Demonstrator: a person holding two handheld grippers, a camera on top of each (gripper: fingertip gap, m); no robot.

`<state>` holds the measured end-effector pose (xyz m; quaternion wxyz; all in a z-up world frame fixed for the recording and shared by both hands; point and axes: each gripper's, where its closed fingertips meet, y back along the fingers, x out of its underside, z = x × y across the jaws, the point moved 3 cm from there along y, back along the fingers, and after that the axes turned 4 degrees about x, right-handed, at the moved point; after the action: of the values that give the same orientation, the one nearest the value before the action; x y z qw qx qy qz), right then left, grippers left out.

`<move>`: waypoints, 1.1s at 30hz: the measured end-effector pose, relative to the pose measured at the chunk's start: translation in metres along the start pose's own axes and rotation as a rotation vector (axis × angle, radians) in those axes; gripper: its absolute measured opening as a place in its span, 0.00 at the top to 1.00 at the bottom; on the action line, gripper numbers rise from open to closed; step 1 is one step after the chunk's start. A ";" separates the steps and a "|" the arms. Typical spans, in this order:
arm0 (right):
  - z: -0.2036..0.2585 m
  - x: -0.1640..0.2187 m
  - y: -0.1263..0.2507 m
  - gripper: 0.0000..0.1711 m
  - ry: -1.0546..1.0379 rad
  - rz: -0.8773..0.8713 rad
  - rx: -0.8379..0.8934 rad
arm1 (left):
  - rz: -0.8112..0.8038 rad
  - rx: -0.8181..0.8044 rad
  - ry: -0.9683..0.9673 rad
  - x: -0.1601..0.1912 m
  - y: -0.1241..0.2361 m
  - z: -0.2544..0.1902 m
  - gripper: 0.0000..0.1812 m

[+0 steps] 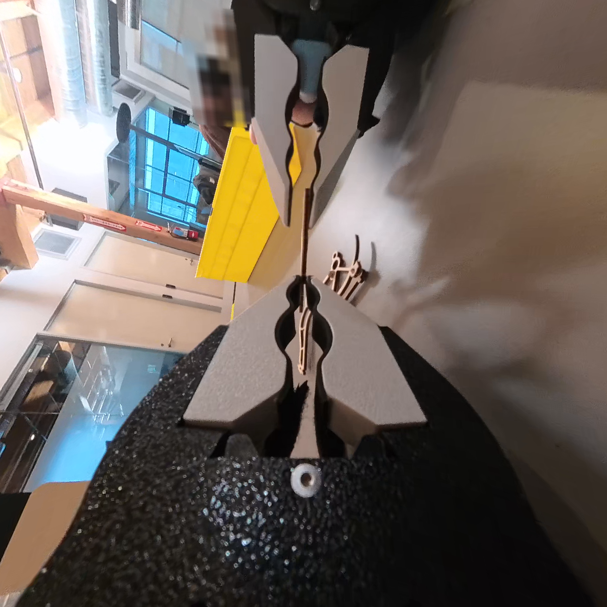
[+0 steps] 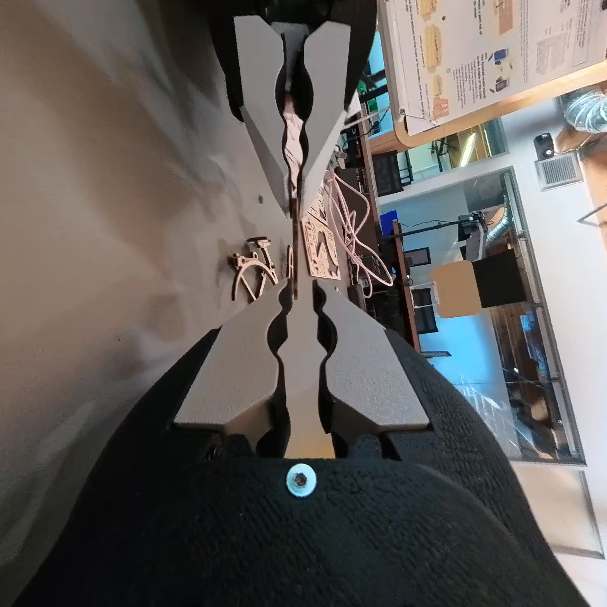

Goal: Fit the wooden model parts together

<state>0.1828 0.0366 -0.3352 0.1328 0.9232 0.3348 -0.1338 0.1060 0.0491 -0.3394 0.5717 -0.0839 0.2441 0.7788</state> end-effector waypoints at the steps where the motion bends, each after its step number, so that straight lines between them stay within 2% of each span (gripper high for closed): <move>1: 0.002 -0.001 0.000 0.97 0.006 -0.003 -0.009 | -0.005 -0.003 -0.010 -0.001 0.000 0.000 1.00; 2: 0.003 -0.001 0.001 0.99 0.015 -0.002 -0.018 | -0.005 -0.006 -0.019 -0.001 0.000 0.000 1.00; 10: 0.003 -0.003 0.000 1.00 0.018 0.000 -0.020 | -0.025 -0.008 -0.034 -0.002 0.002 0.000 1.00; 14: 0.004 -0.007 -0.001 0.91 0.012 -0.030 -0.015 | -0.045 0.008 -0.039 -0.005 0.002 -0.002 1.00; 16: 0.008 -0.007 -0.002 1.00 0.020 -0.023 -0.043 | -0.050 0.011 -0.052 -0.007 0.003 -0.004 1.00; 23: 0.006 -0.007 -0.003 1.00 -0.001 -0.006 -0.035 | -0.051 -0.001 -0.020 -0.004 0.002 -0.002 1.00; 27: 0.005 0.002 -0.007 1.00 -0.007 0.076 -0.019 | 0.025 -0.052 0.013 0.008 0.001 0.006 0.97; 30: 0.003 0.012 -0.010 1.00 0.000 0.164 0.011 | 0.077 -0.075 0.116 0.022 0.000 0.015 0.97; 33: 0.004 0.020 -0.013 1.00 0.050 0.243 0.026 | 0.057 -0.049 0.239 0.029 0.003 0.018 1.00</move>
<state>0.1889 0.0565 -0.3474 0.1279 0.9617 0.2219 -0.0980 0.0960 0.0813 -0.3346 0.5142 -0.1831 0.2936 0.7848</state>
